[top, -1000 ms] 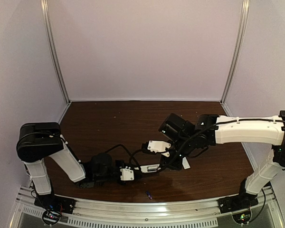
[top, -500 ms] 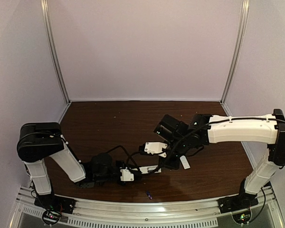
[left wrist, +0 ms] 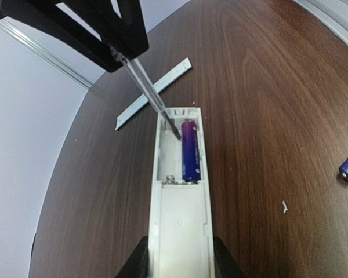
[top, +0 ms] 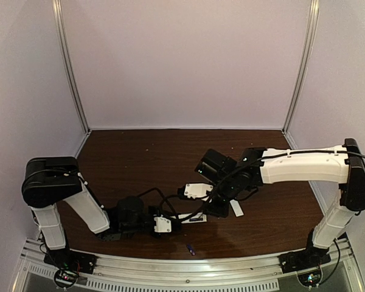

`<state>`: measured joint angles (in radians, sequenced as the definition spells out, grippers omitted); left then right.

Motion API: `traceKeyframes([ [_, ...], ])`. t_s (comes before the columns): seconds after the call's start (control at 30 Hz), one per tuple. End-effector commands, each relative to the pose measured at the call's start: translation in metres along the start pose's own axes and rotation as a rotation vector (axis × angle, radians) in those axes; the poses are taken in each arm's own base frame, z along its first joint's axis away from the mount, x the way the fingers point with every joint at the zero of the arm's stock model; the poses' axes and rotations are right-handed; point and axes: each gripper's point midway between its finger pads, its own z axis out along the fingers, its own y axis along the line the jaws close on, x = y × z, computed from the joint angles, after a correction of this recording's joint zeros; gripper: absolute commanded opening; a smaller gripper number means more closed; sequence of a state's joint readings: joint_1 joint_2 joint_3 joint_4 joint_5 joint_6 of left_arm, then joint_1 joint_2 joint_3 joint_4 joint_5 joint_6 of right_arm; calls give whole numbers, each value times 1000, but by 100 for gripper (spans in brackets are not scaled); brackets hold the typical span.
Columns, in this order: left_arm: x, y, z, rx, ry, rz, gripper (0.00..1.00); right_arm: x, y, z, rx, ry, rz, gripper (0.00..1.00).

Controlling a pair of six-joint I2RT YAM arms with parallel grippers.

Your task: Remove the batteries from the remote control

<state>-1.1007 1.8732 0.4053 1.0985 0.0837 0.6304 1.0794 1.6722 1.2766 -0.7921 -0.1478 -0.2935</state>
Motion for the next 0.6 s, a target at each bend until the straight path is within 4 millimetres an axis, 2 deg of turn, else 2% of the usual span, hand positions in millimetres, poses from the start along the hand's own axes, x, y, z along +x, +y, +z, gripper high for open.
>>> traceKeyframes([
  [0.0,-10,2,0,-15,-47,11,0,2,-9,4,31,25,-10,0],
  [0.4,-10,3,0,-17,-44,11,0,3,3,10,-51,27,-14,0],
  [0.57,-9,5,0,-28,-40,11,0,4,2,13,-85,34,18,0],
])
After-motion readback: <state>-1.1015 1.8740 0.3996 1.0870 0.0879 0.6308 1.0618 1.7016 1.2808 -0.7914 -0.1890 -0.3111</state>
